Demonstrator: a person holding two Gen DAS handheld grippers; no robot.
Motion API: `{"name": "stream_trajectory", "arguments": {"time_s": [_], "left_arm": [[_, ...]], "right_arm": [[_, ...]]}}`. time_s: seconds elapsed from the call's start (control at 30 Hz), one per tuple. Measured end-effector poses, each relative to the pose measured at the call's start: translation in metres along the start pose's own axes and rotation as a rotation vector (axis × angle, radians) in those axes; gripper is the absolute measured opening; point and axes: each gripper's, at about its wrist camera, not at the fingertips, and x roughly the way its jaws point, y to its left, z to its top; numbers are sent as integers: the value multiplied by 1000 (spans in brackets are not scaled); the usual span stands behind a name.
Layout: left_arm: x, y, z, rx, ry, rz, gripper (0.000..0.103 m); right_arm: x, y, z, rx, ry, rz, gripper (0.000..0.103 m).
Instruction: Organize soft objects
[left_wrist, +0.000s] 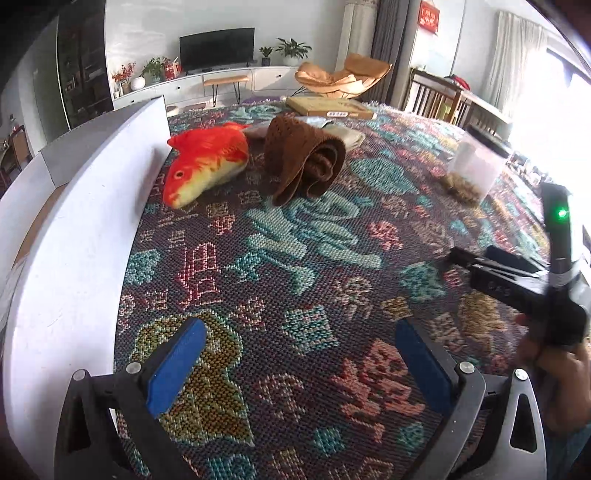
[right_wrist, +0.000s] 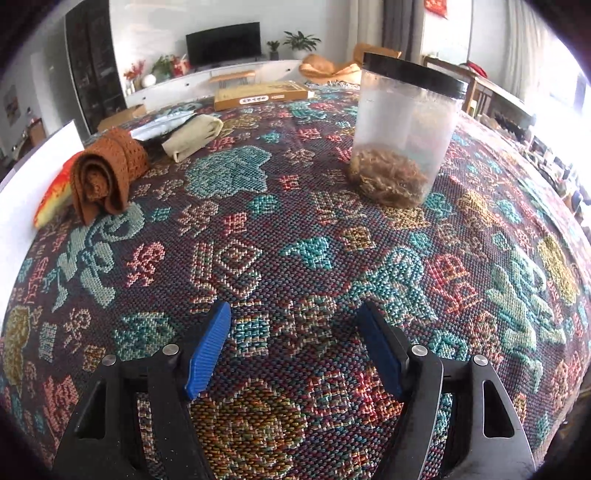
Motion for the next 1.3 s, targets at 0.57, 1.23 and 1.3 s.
{"name": "stream_trajectory", "arguments": {"time_s": [0.57,1.23,1.3], "left_arm": [[58,33,19,-51,8,96,103],[59,33,19,-53,8,95,103],[59,33,20,-53,8,95,103]], "right_arm": [[5,-2,-2,3,3,-2,83],[5,-2,-3,4,3,-1,84],[4,-2,-3,4,3,-1,84]]}}
